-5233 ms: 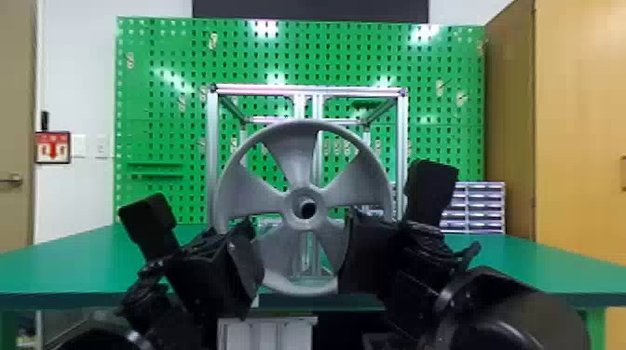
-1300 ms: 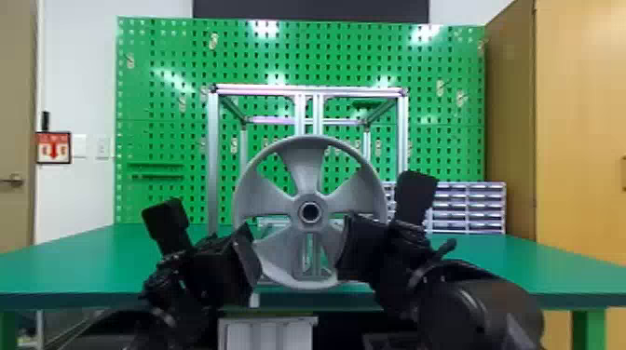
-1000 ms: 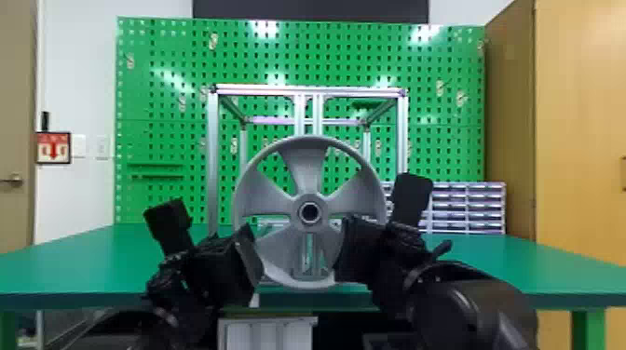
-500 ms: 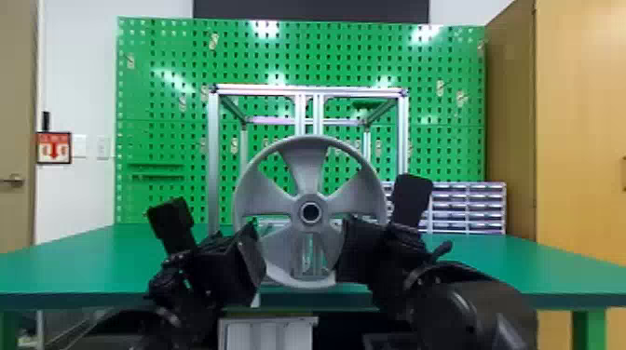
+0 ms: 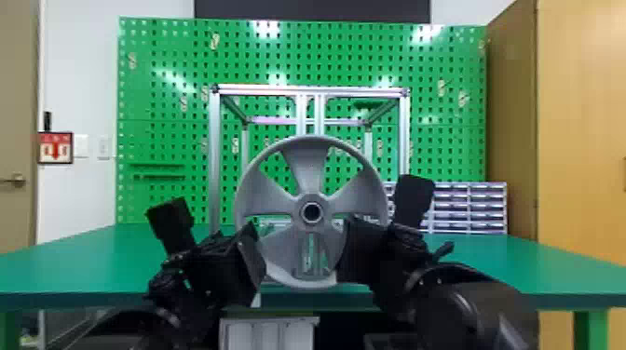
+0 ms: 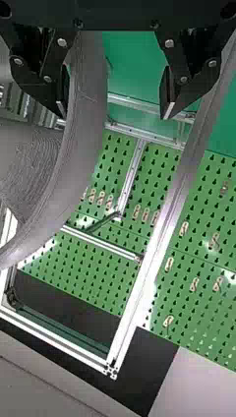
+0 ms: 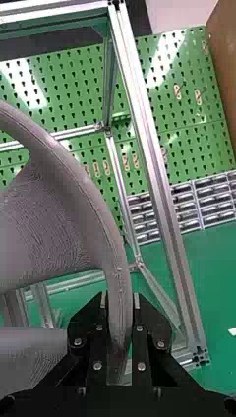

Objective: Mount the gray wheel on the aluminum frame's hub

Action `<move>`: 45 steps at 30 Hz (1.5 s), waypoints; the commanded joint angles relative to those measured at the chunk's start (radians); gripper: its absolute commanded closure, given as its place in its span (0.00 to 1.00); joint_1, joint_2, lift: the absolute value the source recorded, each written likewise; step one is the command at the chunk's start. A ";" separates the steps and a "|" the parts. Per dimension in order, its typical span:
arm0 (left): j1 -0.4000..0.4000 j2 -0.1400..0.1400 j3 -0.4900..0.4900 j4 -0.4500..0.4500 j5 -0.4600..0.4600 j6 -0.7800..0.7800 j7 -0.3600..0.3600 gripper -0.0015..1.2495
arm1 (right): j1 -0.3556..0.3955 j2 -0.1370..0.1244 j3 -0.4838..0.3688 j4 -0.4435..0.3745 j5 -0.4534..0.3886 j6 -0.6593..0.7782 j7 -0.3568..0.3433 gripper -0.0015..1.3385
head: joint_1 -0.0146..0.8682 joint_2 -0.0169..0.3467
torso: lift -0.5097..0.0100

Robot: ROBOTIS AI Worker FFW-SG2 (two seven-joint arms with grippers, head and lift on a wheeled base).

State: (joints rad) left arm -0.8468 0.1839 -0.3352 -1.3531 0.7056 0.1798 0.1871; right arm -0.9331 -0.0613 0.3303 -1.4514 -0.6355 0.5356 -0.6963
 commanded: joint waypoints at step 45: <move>0.012 0.002 0.005 -0.009 -0.020 0.000 -0.001 0.14 | 0.025 -0.017 -0.014 -0.001 -0.107 -0.045 0.052 0.04 | 0.01 0.06 | 0.02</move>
State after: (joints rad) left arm -0.8366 0.1851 -0.3333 -1.3555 0.6911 0.1795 0.1855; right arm -0.9111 -0.0758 0.3168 -1.4511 -0.7357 0.4909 -0.6485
